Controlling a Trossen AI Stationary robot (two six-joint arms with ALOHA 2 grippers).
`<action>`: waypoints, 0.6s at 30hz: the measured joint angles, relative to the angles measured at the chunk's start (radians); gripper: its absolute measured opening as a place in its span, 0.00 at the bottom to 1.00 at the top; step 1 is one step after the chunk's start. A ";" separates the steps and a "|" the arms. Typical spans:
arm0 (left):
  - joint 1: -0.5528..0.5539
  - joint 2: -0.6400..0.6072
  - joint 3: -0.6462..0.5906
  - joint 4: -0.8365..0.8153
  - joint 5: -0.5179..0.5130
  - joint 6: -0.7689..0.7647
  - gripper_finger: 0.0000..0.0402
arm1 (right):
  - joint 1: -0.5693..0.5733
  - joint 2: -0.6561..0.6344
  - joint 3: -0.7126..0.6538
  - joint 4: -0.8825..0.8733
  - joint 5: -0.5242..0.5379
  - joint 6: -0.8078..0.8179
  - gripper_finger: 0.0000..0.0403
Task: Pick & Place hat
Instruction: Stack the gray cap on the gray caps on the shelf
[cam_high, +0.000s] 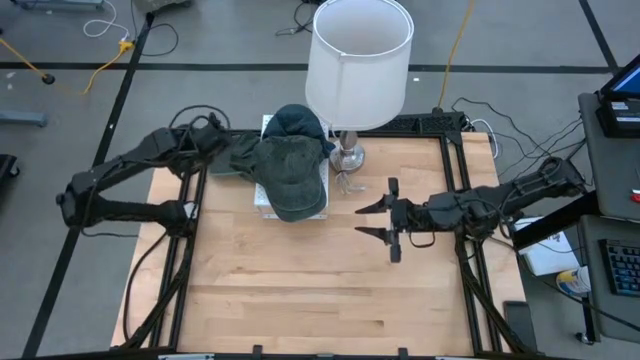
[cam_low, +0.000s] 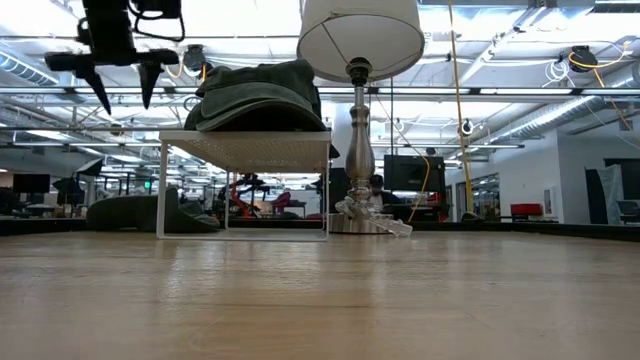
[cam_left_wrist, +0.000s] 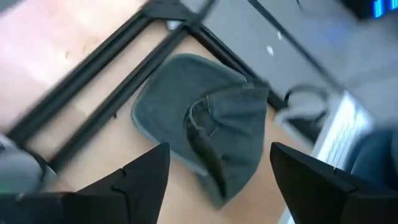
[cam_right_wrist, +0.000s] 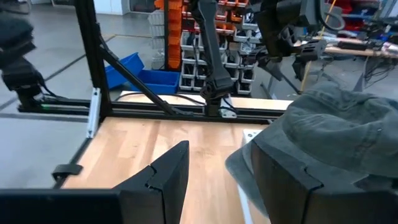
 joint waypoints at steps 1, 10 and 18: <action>0.018 0.000 0.000 0.000 0.000 -0.060 0.71 | -0.006 0.000 0.000 0.000 0.000 -0.014 0.41; 0.140 0.004 -0.036 0.020 -0.006 -0.511 0.76 | -0.049 0.000 0.000 -0.003 -0.002 -0.140 0.41; 0.155 0.045 -0.181 0.228 0.082 -0.587 0.72 | -0.063 0.000 0.000 -0.057 -0.002 -0.146 0.41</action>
